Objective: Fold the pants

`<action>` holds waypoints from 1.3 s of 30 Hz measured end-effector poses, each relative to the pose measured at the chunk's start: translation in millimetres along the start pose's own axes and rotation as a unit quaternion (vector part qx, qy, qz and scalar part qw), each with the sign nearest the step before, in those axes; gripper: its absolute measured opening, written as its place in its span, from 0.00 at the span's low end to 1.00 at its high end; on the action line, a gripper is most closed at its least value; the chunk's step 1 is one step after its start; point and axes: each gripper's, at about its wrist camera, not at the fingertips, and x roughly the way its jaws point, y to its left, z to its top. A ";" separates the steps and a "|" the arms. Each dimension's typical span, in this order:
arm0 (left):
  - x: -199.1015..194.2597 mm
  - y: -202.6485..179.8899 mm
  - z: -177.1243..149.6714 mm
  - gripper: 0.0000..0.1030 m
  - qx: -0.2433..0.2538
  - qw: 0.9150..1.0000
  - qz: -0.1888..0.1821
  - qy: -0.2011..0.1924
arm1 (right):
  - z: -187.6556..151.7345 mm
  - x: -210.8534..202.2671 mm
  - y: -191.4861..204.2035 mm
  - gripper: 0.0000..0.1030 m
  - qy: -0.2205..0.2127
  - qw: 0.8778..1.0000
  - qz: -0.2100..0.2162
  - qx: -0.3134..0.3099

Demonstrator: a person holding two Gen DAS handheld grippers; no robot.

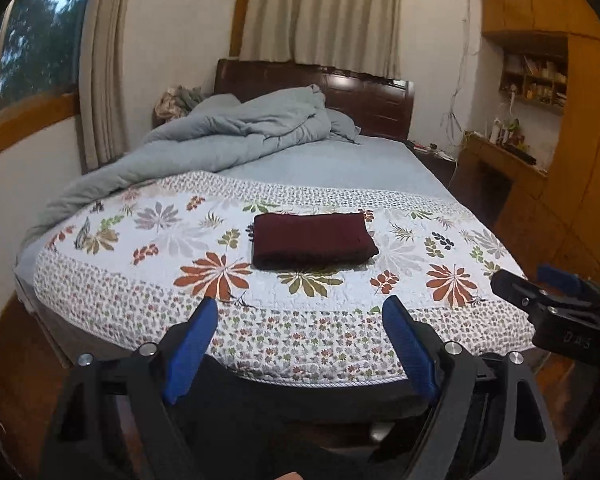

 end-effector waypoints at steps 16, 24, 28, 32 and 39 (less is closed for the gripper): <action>49.1 -4.0 -2.3 0.82 -0.008 0.999 0.001 0.054 | -8.0 26.7 -4.6 0.97 0.005 1.000 -0.021 -0.008; 61.8 -3.2 0.4 0.82 -0.015 0.998 -0.012 0.068 | -6.9 35.6 -6.4 0.97 0.010 1.000 -0.015 -0.006; 62.5 0.9 1.4 0.82 -0.023 0.997 -0.010 0.068 | -6.9 36.7 -4.6 0.97 0.013 1.000 -0.013 -0.010; 61.0 4.6 2.8 0.82 -0.028 0.997 -0.013 0.067 | -6.6 36.0 -1.0 0.97 0.012 1.000 -0.014 -0.017; 55.7 5.6 5.9 0.83 -0.022 0.998 0.001 0.055 | -4.7 39.1 4.8 0.97 0.016 1.000 -0.010 -0.021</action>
